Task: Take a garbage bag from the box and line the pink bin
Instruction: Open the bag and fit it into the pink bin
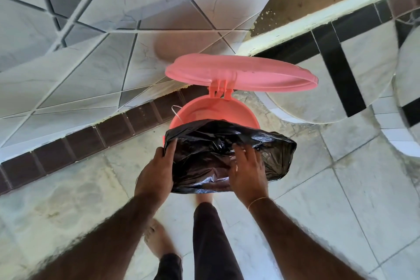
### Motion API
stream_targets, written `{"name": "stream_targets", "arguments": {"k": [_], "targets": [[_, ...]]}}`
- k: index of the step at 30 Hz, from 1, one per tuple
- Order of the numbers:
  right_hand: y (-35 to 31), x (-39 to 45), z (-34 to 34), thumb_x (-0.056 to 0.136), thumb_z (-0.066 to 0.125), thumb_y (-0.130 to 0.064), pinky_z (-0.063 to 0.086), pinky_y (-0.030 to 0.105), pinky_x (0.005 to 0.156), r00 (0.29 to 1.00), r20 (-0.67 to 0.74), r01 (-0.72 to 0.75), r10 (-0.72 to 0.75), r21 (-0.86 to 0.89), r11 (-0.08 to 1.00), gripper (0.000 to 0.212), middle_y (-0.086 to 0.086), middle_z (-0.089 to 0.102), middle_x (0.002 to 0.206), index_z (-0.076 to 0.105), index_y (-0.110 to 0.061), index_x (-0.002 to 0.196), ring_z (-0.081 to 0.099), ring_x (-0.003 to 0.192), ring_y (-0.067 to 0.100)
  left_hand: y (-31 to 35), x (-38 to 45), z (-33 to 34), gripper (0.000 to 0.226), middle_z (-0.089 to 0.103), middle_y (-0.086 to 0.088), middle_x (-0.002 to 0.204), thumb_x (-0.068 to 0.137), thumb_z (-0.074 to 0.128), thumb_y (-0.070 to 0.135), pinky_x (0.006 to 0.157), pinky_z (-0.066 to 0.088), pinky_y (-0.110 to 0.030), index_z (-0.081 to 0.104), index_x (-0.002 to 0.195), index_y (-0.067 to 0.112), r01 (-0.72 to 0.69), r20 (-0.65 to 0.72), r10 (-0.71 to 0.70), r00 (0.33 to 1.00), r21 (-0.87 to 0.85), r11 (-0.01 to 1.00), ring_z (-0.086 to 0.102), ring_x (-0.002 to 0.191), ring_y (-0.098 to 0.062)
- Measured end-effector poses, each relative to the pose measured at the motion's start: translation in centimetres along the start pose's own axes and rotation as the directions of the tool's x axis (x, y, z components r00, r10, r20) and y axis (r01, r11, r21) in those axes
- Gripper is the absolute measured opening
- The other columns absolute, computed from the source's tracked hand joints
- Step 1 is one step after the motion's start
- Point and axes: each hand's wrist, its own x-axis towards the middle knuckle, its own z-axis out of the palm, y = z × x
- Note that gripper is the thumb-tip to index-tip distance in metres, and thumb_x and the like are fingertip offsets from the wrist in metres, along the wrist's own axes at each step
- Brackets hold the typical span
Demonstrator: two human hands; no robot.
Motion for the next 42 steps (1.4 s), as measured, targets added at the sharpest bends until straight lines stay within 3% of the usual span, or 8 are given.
{"name": "stream_targets", "arguments": {"k": [4,16,22,25,29,33,38,42], "targets": [[1.1,3.4,-0.8,0.078,0.059,-0.017,0.048,0.052,0.088,0.989,-0.005,-0.146,0.146,-0.043,0.988,0.056,0.024,0.049,0.124,0.044,-0.011,0.132,0.049,0.108,0.044,-0.5,-0.1,0.1,0.089,0.045,-0.008,0.108,0.080,0.058,0.004,0.061,0.053,-0.046,0.008,0.148,0.032,0.013,-0.001,-0.013,1.000,-0.011,1.000,0.063,0.081,-0.036],[2.3,10.9,-2.4,0.085,0.058,-0.025,0.044,0.052,0.102,0.990,0.100,-0.115,0.101,0.142,0.983,0.078,0.016,0.041,0.143,0.016,-0.022,0.151,0.046,0.126,0.038,-2.1,4.1,-1.0,0.089,0.040,-0.009,0.132,0.068,0.065,0.009,0.091,0.049,-0.053,0.019,0.140,0.030,0.082,0.021,-0.079,0.997,-0.246,0.966,0.050,0.119,-0.037],[2.3,11.4,-2.6,0.088,0.060,-0.024,0.042,0.045,0.104,0.973,0.147,-0.214,0.178,0.287,0.934,0.077,0.015,0.048,0.138,0.016,-0.029,0.150,0.050,0.124,0.034,-1.4,6.3,-2.8,0.064,0.043,-0.005,0.120,0.075,0.057,0.029,0.098,0.037,-0.031,0.040,0.136,0.030,0.164,-0.006,-0.186,0.983,-0.444,0.881,0.045,0.120,-0.029],[2.4,11.5,-2.4,0.088,0.058,-0.021,0.042,0.039,0.101,0.976,0.122,-0.209,0.178,0.331,0.920,0.058,0.012,0.052,0.133,0.033,-0.020,0.141,0.051,0.121,0.032,-1.0,7.1,-3.2,0.047,0.051,-0.008,0.120,0.083,0.051,0.041,0.102,0.041,-0.048,0.053,0.128,0.030,0.100,-0.230,-0.168,0.959,-0.279,0.955,0.048,0.118,-0.032],[2.8,11.7,-2.2,0.090,0.057,-0.020,0.041,0.031,0.083,0.976,0.075,-0.220,0.207,0.353,0.910,0.029,0.010,0.052,0.115,0.047,-0.011,0.115,0.055,0.104,0.031,0.6,7.8,-4.1,0.027,0.054,-0.010,0.119,0.079,0.061,0.020,0.096,0.039,-0.053,0.069,0.104,0.021,-0.047,-0.433,0.112,0.894,0.158,0.986,0.046,0.111,-0.036],[3.0,11.9,-2.0,0.091,0.056,-0.018,0.038,0.026,0.083,0.980,0.078,-0.200,0.184,0.344,0.918,0.023,0.009,0.050,0.117,0.052,-0.010,0.112,0.054,0.104,0.030,2.6,7.7,-4.1,0.026,0.053,-0.009,0.125,0.066,0.070,0.005,0.089,0.031,-0.049,0.071,0.089,0.017,-0.102,-0.365,0.237,0.900,0.351,0.931,0.042,0.113,-0.036],[3.2,12.1,-1.8,0.089,0.052,-0.010,0.043,0.039,0.099,0.989,0.106,-0.131,0.104,0.290,0.948,0.045,0.013,0.050,0.128,0.047,-0.012,0.133,0.051,0.117,0.033,4.1,8.4,-4.4,0.041,0.056,-0.011,0.091,0.066,0.071,-0.002,0.066,0.048,-0.040,0.067,0.106,0.006,-0.221,-0.306,0.316,0.898,0.308,0.925,0.057,0.081,-0.032],[3.3,12.3,-1.4,0.088,0.051,-0.011,0.041,0.045,0.105,0.988,0.117,-0.126,0.099,0.252,0.960,0.057,0.014,0.045,0.136,0.037,-0.016,0.142,0.044,0.125,0.034,6.0,8.7,-3.4,0.044,0.061,-0.010,0.100,0.079,0.065,0.004,0.066,0.055,-0.036,0.059,0.123,0.003,-0.388,-0.178,0.433,0.883,0.241,0.890,0.062,0.083,-0.025]]}}
